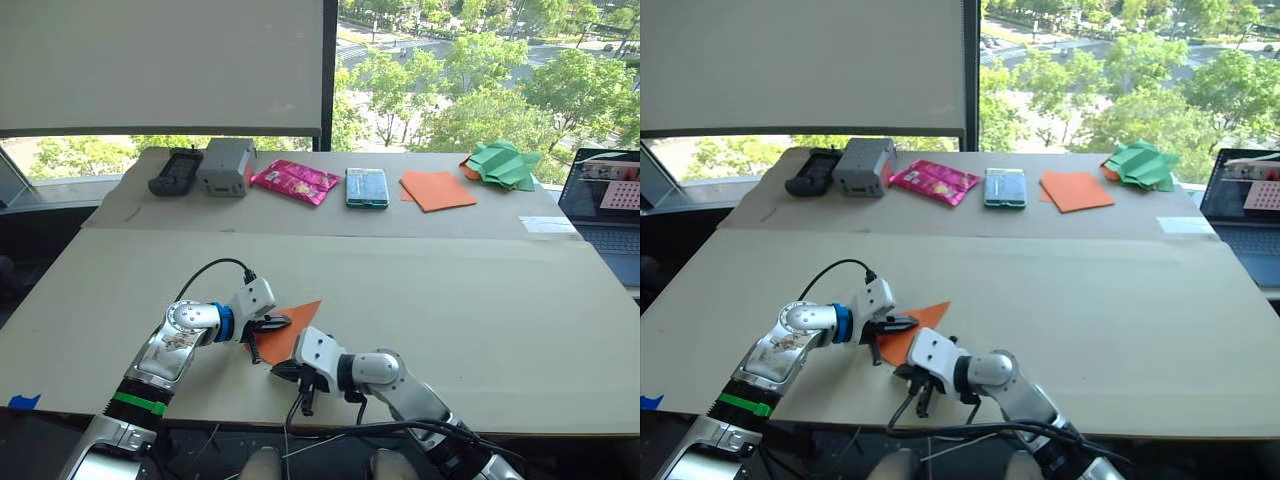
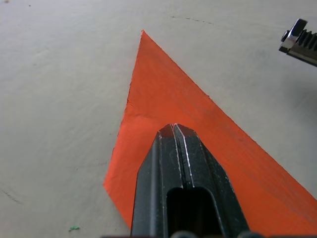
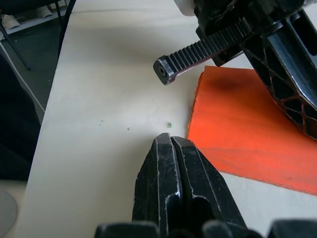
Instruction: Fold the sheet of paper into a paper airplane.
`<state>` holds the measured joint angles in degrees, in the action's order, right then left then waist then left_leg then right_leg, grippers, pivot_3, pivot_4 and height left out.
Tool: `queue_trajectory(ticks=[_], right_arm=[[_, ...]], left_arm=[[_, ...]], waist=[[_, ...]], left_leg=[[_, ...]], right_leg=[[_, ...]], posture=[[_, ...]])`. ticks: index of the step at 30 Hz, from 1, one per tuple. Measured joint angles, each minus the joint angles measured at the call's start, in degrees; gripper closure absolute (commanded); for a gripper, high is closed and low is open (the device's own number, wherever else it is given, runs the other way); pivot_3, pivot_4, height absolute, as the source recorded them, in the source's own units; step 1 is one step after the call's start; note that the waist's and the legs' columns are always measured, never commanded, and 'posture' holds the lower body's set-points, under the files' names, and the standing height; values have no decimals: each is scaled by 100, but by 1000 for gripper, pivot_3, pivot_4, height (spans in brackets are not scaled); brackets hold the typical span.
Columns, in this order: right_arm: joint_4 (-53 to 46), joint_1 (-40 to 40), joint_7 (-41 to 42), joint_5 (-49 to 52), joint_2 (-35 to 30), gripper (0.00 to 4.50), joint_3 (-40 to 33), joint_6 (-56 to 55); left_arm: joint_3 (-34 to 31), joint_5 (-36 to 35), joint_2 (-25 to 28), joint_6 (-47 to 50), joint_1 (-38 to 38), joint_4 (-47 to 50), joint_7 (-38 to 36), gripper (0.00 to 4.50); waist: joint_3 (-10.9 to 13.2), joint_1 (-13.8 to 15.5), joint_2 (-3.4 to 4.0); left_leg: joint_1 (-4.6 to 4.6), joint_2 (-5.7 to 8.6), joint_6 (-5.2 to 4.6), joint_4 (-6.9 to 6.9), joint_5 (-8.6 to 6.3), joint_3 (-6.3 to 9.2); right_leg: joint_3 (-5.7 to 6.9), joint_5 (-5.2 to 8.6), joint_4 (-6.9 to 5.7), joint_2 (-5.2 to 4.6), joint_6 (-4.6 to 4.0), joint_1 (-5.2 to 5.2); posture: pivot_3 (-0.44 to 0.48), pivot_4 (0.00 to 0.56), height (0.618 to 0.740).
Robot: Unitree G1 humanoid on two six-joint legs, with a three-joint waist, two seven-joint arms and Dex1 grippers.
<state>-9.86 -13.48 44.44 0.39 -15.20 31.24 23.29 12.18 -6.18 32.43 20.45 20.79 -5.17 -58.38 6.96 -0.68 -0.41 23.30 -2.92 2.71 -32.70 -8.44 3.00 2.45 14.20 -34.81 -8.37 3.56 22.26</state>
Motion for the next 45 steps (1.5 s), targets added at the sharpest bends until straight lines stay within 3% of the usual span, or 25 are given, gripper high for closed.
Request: queue_trajectory(ticks=[4,7,15,21,25,32,35,45], right_arm=[[-1009,74,29,285,-476,4500,-672,630],[-1455,66,-92,307,-588,4500,-756,859],[-1569,15,-558,161,-630,4500,-770,1101],[-1395,-138,-753,90,-665,4500,-958,1100],[-1317,-142,-844,92,-713,4500,-1053,1100],[-1329,-33,-1062,80,-786,4500,-1197,1124],[-1345,81,-1183,79,-785,4500,-1207,1183],[-1472,139,-1460,72,-787,4500,-1228,1252]], left_arm=[[-216,-231,374,213,-39,49,-235,4471],[-285,-308,577,185,-6,31,-402,4471],[-139,-10,1123,-1429,890,-932,-1351,1992],[556,1043,830,-4703,2553,-3430,-1606,36],[830,1424,308,-7026,3386,-4708,-1463,36],[1234,2060,-164,-9158,4131,-5888,-1059,36],[1416,2261,-279,-9526,4172,-6155,-947,853],[1857,3187,-268,-9711,4255,-6435,-208,4247]], waist=[[42,6,-22],[54,1,-24],[94,102,-22],[101,270,-41],[99,323,-43],[97,301,-43],[97,290,-43],[98,292,-43]], left_leg=[[9,0,0,1,0,2],[7,-2,0,5,0,3],[55,1,0,2,0,-7],[79,1,-2,-9,2,-16],[81,2,-7,-18,6,-23],[80,2,-50,-15,33,-24],[81,2,-49,-15,32,-23],[88,2,-33,-18,22,-22]], right_leg=[[3,0,5,0,0,15],[7,0,6,-1,0,18],[12,-1,76,-1,1,28],[13,-8,75,0,12,30],[10,-42,74,1,45,10],[10,-60,73,3,67,1],[10,-56,71,3,60,2],[10,-53,67,2,55,1]], posture=[[0,150,702],[0,150,702],[0,150,702],[0,150,702],[0,150,702],[0,150,702],[0,150,702],[0,150,702]])
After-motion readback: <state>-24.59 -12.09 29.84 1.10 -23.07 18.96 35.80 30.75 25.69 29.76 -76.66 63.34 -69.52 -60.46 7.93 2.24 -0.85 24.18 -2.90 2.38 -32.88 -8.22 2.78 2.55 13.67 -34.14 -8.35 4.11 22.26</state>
